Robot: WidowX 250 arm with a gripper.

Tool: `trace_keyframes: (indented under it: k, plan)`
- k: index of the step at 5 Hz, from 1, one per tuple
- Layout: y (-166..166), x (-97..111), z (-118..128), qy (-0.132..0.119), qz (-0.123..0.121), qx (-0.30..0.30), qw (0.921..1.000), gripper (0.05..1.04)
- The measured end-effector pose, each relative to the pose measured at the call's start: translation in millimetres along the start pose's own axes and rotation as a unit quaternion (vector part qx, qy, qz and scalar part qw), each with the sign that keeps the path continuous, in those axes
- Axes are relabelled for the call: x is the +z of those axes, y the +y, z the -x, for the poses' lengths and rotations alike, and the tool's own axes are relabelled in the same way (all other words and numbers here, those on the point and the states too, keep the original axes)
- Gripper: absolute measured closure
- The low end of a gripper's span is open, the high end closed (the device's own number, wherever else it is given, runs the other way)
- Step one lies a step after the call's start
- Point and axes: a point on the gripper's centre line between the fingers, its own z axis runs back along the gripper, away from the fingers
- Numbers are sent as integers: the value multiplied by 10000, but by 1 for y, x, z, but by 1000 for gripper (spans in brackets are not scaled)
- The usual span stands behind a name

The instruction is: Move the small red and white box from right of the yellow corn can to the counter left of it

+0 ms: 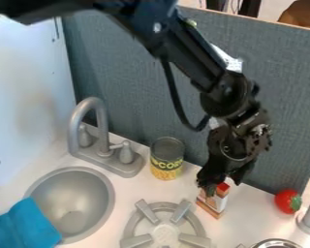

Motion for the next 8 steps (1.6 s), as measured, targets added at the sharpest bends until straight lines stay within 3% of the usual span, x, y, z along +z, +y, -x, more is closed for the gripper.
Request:
trace_keyframes:
  k: [1,2,3,5,6,7,8]
  plan:
    - [-6,-6,-1,-19,-121,39,9999,83]
    - [-8,-20,6,183,-296,127,9993,83]
    - [-9,-41,10,228,-612,41,9979,134]
    - [-16,-44,10,277,-557,-152,9979,632]
    - [-13,-43,8,336,-492,-468,9971,669]
    - [-5,-40,6,573,-489,-911,9930,669]
    - [-7,-25,5,940,-322,-1653,9812,669]
